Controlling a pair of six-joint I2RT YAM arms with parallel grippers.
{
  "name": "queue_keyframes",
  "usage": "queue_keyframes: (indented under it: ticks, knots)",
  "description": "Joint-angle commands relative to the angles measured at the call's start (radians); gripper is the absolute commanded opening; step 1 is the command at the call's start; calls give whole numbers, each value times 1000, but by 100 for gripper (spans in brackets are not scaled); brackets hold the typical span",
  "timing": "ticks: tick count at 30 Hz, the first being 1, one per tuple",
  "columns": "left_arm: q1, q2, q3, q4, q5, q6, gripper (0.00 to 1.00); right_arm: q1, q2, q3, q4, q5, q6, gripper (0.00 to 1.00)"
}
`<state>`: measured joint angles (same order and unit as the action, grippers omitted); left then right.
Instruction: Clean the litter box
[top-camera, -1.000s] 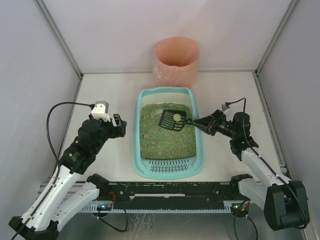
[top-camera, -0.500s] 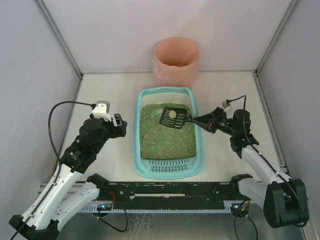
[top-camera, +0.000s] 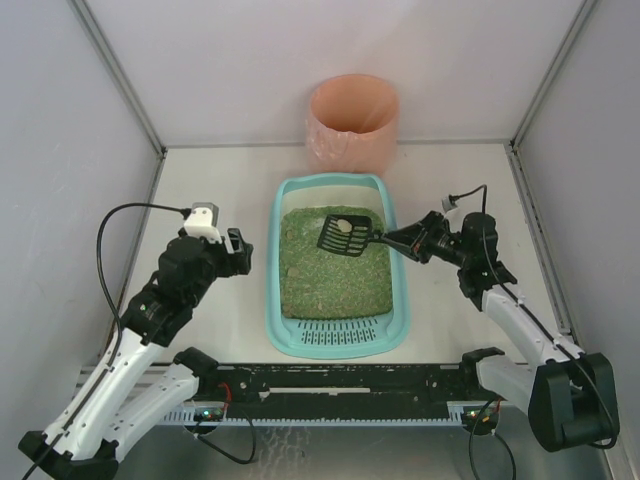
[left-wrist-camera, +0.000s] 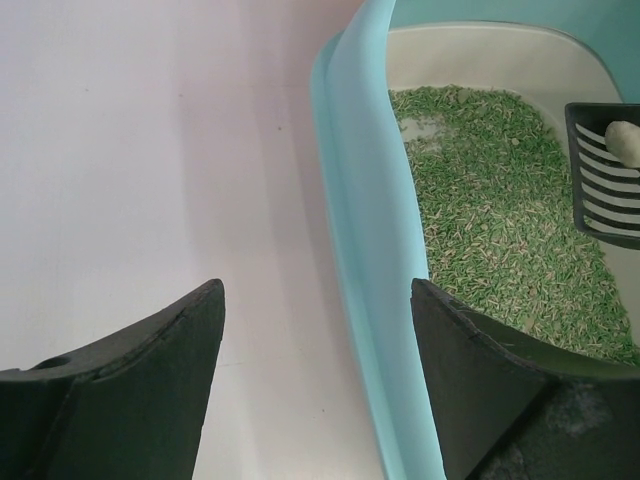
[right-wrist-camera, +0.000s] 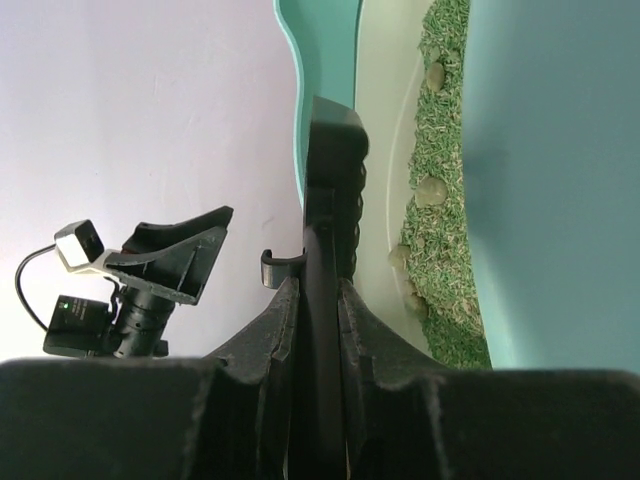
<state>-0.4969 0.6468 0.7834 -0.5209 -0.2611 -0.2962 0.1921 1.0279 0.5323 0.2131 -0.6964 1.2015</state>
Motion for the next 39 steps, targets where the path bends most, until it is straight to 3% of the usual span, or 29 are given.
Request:
queue_keyframes:
  ticks: [1,5,9,15,24,32,39]
  knots:
    - [6,-17,-6,14,-33,-4,80,20,26,109,-19,-13,-57,0]
    - [38,-10,-4,10,-27,-3,79,-11,23,157,-38,56,-53,0]
    - [42,-11,-2,4,-27,-2,80,3,70,315,-148,147,-118,0]
    - [66,-13,0,-1,-17,-1,80,-4,164,519,-171,320,-162,0]
    - [89,12,2,0,46,-3,80,-11,434,855,-163,589,-341,0]
    - [98,20,2,4,71,-3,80,37,699,1226,-272,676,-708,0]
    - [107,25,3,4,87,-3,80,124,733,1221,-152,768,-1159,0]
